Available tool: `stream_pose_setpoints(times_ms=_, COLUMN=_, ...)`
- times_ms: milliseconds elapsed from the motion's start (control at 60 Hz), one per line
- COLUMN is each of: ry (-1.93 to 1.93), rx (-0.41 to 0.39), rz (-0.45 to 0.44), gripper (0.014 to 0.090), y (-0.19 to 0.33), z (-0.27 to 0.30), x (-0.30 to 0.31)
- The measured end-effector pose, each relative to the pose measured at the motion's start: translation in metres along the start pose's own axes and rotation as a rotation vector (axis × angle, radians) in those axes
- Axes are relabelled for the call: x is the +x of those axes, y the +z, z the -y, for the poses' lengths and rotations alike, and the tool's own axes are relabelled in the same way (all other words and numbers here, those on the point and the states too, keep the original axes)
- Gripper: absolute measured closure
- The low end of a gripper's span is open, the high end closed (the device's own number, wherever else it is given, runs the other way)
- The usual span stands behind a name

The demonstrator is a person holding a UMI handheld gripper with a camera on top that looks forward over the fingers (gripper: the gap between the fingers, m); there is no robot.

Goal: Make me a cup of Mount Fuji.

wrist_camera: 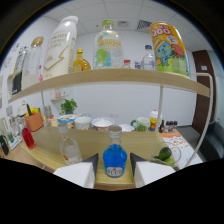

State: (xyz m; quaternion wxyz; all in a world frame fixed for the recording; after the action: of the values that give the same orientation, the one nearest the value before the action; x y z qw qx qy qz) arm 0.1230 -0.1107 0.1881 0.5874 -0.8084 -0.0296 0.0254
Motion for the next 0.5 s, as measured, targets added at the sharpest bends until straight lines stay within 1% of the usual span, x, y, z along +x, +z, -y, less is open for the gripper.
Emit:
stream_pose_setpoints(times_ms=33, ry=-0.003, rx=-0.002, rz=0.000, gripper=0.0523, y=0.003, z=-0.001, x=0.001)
stream_pose_setpoints(times_ms=50, ry=-0.005, rx=-0.007, rz=0.000, gripper=0.0560, y=0.004, z=-0.002, x=0.001)
stream_pose_setpoints(times_ms=67, ry=-0.007, rx=-0.014, rz=0.002, gripper=0.0541, y=0.005, z=-0.003, x=0.001)
stream_pose_setpoints(times_ms=83, ry=-0.010, rx=-0.018, rz=0.002, gripper=0.0591, y=0.007, z=-0.005, x=0.001)
stream_pose_setpoints(times_ms=100, ry=-0.013, rx=-0.021, rz=0.003, gripper=0.0671, y=0.007, z=-0.005, x=0.001)
stream_pose_setpoints(times_ms=200, ry=-0.016, rx=-0.013, rz=-0.002, gripper=0.0680, y=0.007, z=-0.004, x=0.002)
stream_pose_setpoints(times_ms=317, ry=-0.003, rx=-0.022, rz=0.003, gripper=0.0686, y=0.003, z=-0.004, x=0.003)
stream_pose_setpoints(times_ms=383, ry=0.000, rx=-0.014, rz=0.007, gripper=0.0688, y=-0.008, z=-0.002, x=0.002)
stream_pose_setpoints(times_ms=500, ry=-0.006, rx=-0.003, rz=0.000, gripper=0.0688, y=-0.042, z=-0.002, x=0.004)
